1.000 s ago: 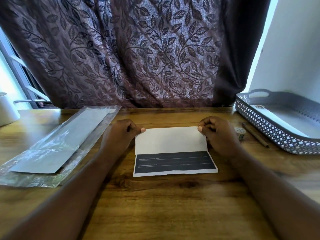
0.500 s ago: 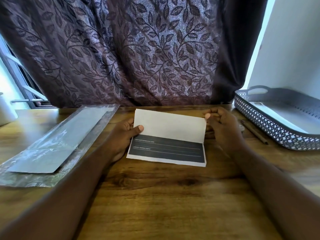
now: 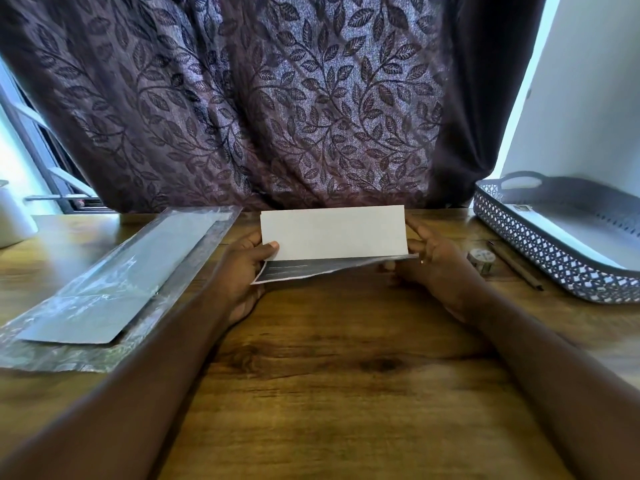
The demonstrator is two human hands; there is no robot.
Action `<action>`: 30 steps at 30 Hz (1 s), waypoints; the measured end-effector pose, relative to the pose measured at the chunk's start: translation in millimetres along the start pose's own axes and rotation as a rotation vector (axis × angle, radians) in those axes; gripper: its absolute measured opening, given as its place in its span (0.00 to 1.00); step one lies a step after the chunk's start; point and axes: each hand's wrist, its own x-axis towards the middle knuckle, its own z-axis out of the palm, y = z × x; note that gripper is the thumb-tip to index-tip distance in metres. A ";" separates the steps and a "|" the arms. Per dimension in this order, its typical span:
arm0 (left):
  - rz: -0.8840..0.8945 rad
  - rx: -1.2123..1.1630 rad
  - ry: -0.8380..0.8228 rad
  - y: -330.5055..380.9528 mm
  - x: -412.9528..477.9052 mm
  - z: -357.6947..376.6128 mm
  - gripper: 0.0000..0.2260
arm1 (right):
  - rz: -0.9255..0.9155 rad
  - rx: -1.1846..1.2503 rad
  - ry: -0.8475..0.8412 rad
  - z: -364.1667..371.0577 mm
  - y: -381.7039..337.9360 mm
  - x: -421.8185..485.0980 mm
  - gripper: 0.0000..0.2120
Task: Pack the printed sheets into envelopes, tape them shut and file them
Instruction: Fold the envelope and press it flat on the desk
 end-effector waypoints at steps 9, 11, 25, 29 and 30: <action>0.006 -0.121 -0.079 3.9 -7.9 9.1 0.24 | 0.039 0.095 0.128 -0.4 2.5 2.1 0.18; 0.036 -0.032 -0.066 2.4 -9.5 13.4 0.19 | 0.056 0.087 0.131 -0.7 2.0 1.9 0.17; 0.159 0.067 -0.069 -2.1 -20.8 36.1 0.10 | 0.046 0.654 0.086 26.9 -15.3 -4.7 0.17; 0.184 0.011 -0.140 -8.5 -30.2 54.2 0.14 | 0.106 0.588 -0.092 59.9 -13.9 -10.8 0.21; 0.196 0.014 -0.158 -10.8 -32.5 59.4 0.15 | 0.131 0.519 -0.121 65.0 -11.5 -11.4 0.22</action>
